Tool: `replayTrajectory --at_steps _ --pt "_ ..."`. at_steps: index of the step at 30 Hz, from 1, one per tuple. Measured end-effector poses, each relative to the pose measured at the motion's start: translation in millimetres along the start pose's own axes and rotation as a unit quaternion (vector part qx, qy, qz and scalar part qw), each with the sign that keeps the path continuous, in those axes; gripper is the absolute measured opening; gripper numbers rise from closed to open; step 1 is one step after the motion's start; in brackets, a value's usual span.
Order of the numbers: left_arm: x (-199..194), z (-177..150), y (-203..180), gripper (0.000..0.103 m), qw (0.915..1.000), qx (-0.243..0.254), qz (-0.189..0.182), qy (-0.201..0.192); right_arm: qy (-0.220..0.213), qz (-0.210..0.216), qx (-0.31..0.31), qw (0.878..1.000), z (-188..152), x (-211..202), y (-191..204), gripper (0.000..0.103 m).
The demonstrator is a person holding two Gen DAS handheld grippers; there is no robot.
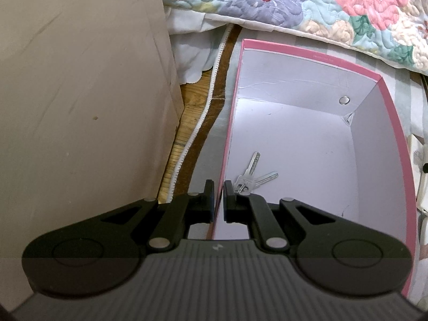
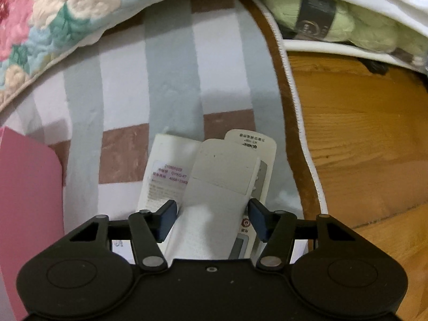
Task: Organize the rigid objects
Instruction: 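Move the right tool to the pile and grasp a long white device, then carry the long white device into the pink box and open the right tool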
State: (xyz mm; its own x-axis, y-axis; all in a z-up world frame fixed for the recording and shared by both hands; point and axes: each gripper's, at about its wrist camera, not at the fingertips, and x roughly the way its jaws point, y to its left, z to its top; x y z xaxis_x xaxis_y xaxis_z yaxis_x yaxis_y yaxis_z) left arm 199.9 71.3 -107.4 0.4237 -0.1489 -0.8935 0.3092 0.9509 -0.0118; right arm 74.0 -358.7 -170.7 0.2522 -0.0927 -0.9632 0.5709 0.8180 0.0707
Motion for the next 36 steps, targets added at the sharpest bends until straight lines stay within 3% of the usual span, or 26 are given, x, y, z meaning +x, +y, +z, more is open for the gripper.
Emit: replayTrajectory --at_steps 4,6,10,17,21,25,31,36 --pt "0 -1 0 0.006 1.0 0.0 0.0 -0.001 -0.006 -0.028 -0.032 0.999 0 9 13 0.071" --pt "0 -1 -1 0.006 1.0 0.004 0.002 -0.003 -0.014 -0.032 -0.041 0.999 -2 6 18 0.064" --pt "0 -1 0 0.006 1.0 0.001 0.002 -0.003 -0.043 -0.051 -0.087 0.994 -10 -3 26 0.062" --pt "-1 -1 2 0.006 1.0 -0.007 -0.003 -0.001 -0.138 -0.024 -0.145 0.979 -42 -48 27 0.06" --pt "-1 -1 3 0.006 0.9999 -0.011 -0.004 -0.001 -0.204 -0.011 -0.198 0.959 -67 -73 38 0.059" --pt "-1 -1 3 0.006 0.9999 -0.009 -0.004 -0.002 -0.225 0.005 -0.188 0.956 -76 -87 46 0.059" --pt "-1 -1 3 0.006 0.9999 -0.011 -0.006 -0.001 -0.269 0.048 -0.206 0.94 -80 -116 71 0.059" --pt "0 0 6 0.006 0.9996 -0.025 -0.01 0.002 -0.307 0.091 -0.255 0.912 -83 -155 107 0.059"
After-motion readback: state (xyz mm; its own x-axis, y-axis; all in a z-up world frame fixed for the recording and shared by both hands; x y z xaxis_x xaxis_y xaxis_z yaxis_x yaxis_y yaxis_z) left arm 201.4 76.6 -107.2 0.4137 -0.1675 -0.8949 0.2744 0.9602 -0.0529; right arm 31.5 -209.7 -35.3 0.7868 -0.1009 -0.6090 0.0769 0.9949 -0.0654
